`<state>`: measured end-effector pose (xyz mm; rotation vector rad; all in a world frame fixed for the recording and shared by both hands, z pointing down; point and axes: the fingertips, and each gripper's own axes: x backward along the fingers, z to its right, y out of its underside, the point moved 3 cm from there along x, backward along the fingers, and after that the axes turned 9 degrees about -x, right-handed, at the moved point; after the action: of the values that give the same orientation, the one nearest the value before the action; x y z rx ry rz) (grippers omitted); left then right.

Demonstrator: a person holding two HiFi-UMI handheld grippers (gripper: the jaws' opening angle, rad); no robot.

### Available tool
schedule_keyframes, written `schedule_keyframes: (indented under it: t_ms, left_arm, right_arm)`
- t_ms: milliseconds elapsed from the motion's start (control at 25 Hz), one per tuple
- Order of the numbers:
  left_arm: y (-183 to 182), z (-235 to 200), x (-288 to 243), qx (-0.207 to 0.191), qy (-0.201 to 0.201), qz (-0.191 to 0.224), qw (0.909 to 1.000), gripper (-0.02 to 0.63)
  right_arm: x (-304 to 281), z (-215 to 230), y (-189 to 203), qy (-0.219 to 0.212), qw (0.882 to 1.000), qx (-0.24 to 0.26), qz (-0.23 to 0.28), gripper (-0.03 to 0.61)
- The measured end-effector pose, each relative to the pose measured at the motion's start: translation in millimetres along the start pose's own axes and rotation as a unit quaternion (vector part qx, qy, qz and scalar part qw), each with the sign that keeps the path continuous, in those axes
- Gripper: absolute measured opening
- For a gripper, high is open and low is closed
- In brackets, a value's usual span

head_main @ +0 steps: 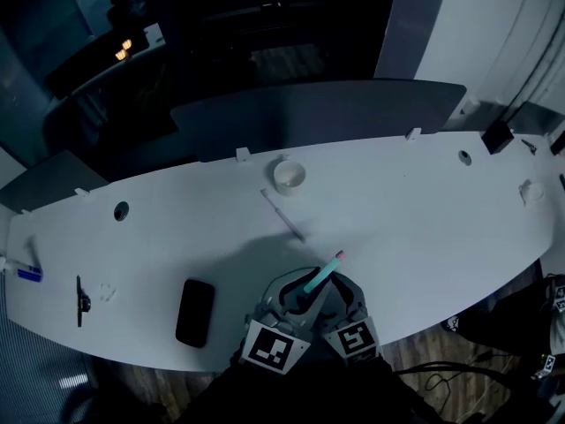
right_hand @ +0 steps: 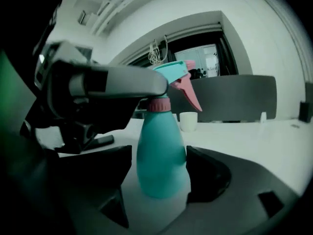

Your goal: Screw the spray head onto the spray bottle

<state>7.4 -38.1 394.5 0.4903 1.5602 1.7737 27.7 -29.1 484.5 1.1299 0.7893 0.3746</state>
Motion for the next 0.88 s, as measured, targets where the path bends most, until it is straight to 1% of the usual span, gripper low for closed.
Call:
schedule_keyframes:
  t_ms: [40, 80, 120, 160, 200, 240, 280, 320, 400, 440, 480, 520, 560, 600, 640, 720, 800, 880]
  left_arm:
    - [0, 0, -1, 0.005, -0.014, 0.002, 0.9999, 0.091]
    - [1, -1, -1, 0.009, -0.019, 0.003, 0.9998, 0.091]
    - [2, -2, -2, 0.012, -0.015, 0.003, 0.9998, 0.091]
    - [2, -3, -2, 0.011, 0.001, 0.002, 0.9999, 0.091]
    - [2, -3, -2, 0.006, 0.029, -0.001, 0.9996, 0.091]
    - [1, -2, -2, -0.004, 0.064, -0.007, 0.9979, 0.091]
    - [1, 0, -1, -0.018, 0.105, -0.018, 0.9942, 0.091]
    - [2, 1, 0, -0.034, 0.147, -0.032, 0.988, 0.091]
    - [4, 5, 5, -0.061, 0.227, -0.059, 0.9701, 0.091]
    - [4, 7, 7, -0.071, 0.259, -0.065, 0.9612, 0.091]
    - [4, 8, 8, -0.076, 0.281, -0.065, 0.9544, 0.092]
    - [3, 9, 8, -0.078, 0.294, -0.061, 0.9507, 0.092]
    - [3, 9, 8, -0.075, 0.297, -0.054, 0.9504, 0.092]
    - [3, 7, 7, -0.07, 0.292, -0.045, 0.9529, 0.092]
    - [3, 5, 7, -0.064, 0.28, -0.034, 0.9574, 0.092]
    - [2, 0, 6, -0.057, 0.241, -0.014, 0.9688, 0.104]
    - [0, -2, 7, -0.059, 0.21, 0.004, 0.976, 0.202]
    - [-2, -2, 9, -0.053, 0.204, 0.015, 0.9775, 0.262]
  right_arm:
    - [-7, 0, 0, 0.023, 1.0, 0.019, -0.01, 0.327]
    - [-11, 1, 0, 0.031, 0.999, 0.036, -0.017, 0.327]
    - [-14, 2, 0, 0.023, 0.998, 0.048, -0.022, 0.327]
    - [-14, 3, 0, 0.003, 0.998, 0.058, -0.026, 0.327]
    - [-13, 4, 1, -0.025, 0.997, 0.069, -0.029, 0.327]
    - [-12, 5, 3, -0.059, 0.994, 0.083, -0.032, 0.327]
    - [-10, 6, 5, -0.096, 0.99, 0.1, -0.038, 0.327]
    - [-9, 6, 7, -0.136, 0.982, 0.12, -0.046, 0.327]
    - [-5, 4, 10, -0.216, 0.961, 0.159, -0.06, 0.327]
    - [-4, 3, 10, -0.251, 0.95, 0.176, -0.066, 0.327]
    - [-3, 2, 11, -0.279, 0.939, 0.187, -0.071, 0.327]
    - [-2, 2, 11, -0.299, 0.932, 0.191, -0.074, 0.327]
    - [-2, 2, 11, -0.311, 0.928, 0.188, -0.077, 0.327]
    - [-3, 3, 10, -0.316, 0.928, 0.182, -0.078, 0.327]
    - [-3, 3, 9, -0.314, 0.93, 0.174, -0.077, 0.327]
    - [-4, 3, 9, -0.3, 0.938, 0.158, -0.07, 0.327]
    - [-4, 3, 11, -0.281, 0.946, 0.147, -0.062, 0.327]
    - [-3, 1, 13, -0.266, 0.952, 0.14, -0.057, 0.328]
